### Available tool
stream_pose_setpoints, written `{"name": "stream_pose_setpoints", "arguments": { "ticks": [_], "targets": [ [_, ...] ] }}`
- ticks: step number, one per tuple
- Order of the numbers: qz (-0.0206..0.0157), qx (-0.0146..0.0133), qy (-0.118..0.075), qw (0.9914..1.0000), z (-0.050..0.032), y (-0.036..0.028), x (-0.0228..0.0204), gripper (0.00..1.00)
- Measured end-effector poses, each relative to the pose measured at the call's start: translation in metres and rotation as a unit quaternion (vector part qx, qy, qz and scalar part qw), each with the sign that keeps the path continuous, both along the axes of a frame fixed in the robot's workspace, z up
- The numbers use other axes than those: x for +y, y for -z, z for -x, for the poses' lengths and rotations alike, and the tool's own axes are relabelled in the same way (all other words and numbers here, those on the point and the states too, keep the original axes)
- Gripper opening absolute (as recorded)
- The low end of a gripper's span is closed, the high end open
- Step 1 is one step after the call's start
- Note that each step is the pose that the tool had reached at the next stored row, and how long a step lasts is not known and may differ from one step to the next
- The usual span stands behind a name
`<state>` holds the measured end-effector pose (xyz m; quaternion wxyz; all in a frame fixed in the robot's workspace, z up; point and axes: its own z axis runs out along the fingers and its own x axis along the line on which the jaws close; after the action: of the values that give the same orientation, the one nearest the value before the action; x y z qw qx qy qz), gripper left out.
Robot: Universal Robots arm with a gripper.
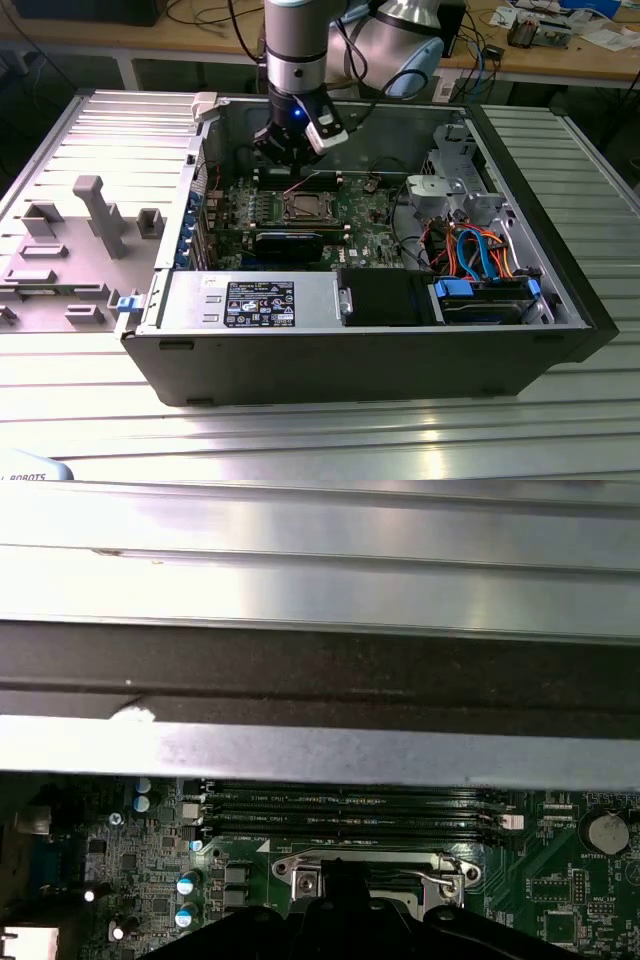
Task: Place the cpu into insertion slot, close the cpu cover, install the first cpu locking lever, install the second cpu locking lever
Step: 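Install the first cpu locking lever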
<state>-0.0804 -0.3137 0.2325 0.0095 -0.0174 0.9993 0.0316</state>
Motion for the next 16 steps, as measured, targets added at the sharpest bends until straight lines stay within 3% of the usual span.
{"name": "stream_pose_setpoints", "arguments": {
  "ticks": [7,10,13,16],
  "targets": [
    [0.0004,0.0,0.0,1.0,-0.0045,0.001,0.0036,0.11],
    [0.0028,-0.0001,0.0,1.0,-0.0056,0.0011,0.0038,0.11],
    [0.008,0.0,0.0,0.99997,-0.0092,0.0011,0.0047,0.11],
    [0.0081,0.0,0.0,0.99997,-0.0126,0.0014,0.0067,0.11]
  ]
}}
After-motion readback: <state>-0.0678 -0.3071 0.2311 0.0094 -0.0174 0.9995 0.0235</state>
